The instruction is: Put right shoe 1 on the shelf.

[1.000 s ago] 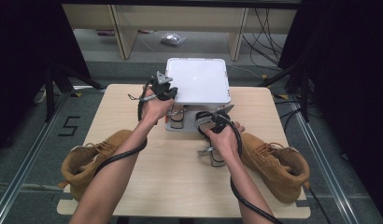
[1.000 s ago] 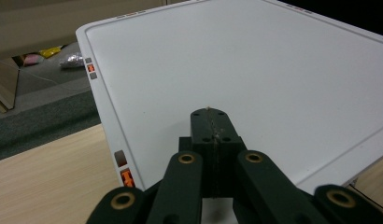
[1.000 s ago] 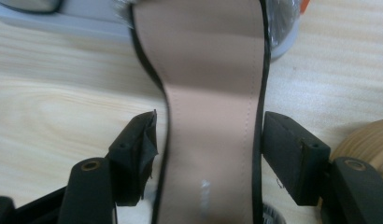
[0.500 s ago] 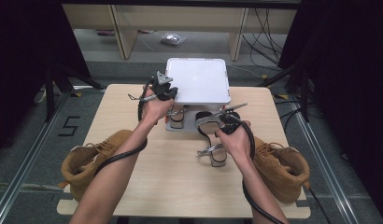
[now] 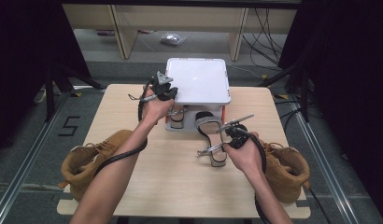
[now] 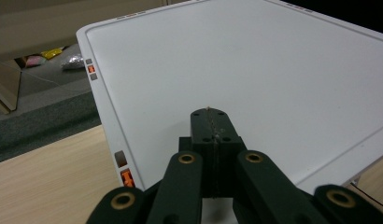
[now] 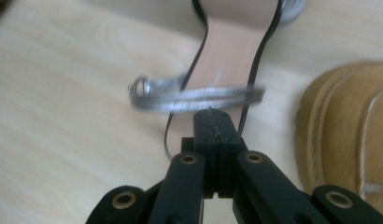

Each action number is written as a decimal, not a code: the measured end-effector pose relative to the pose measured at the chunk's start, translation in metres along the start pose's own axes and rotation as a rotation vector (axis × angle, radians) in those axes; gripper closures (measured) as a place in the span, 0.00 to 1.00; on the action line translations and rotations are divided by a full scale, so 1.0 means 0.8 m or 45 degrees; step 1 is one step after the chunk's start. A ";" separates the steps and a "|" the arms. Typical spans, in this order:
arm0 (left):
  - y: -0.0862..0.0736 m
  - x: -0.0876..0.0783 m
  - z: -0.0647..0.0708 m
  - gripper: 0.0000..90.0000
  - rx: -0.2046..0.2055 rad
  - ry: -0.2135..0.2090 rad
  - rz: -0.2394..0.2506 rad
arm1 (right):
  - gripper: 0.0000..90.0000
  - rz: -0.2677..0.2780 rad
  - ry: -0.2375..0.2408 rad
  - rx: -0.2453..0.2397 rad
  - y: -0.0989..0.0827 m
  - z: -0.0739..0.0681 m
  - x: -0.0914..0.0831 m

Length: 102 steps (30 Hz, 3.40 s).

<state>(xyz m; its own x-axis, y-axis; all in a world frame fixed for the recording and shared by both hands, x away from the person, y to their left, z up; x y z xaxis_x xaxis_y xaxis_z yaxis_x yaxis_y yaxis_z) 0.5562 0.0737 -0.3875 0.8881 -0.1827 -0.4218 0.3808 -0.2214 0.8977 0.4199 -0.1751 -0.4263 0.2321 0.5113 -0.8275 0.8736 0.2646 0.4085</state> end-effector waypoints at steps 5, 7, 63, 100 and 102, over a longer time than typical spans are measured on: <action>0.000 0.000 0.000 0.99 -0.001 0.000 0.002 | 1.00 -0.050 0.006 0.002 -0.024 0.001 0.006; 0.000 0.000 0.000 0.99 0.009 0.003 0.000 | 1.00 -0.068 -0.004 0.004 -0.032 0.004 0.009; 0.000 0.000 0.000 0.99 0.017 -0.003 0.002 | 1.00 -0.106 0.050 0.022 -0.023 0.012 0.082; 0.000 0.000 0.000 0.99 0.026 -0.005 0.006 | 1.00 0.094 0.073 0.013 0.031 0.022 0.098; 0.000 0.000 0.000 0.99 0.027 -0.005 0.006 | 1.00 0.111 0.070 0.030 0.033 0.022 0.099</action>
<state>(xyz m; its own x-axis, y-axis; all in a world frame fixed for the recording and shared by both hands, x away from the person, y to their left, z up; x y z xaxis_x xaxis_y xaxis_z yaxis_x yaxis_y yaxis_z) 0.5564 0.0739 -0.3874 0.8887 -0.1875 -0.4184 0.3714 -0.2406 0.8967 0.4687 -0.1423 -0.4881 0.2842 0.5761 -0.7664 0.8610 0.1983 0.4683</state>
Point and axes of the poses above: each handheld gripper's, and its own axes: x roughly forward along the jaws, y roughly out of its top, z roughly to its right, the point moved 2 cm from there along x, roughly forward along the jaws, and after that the axes turned 15 degrees about y, right-handed, at the moved point
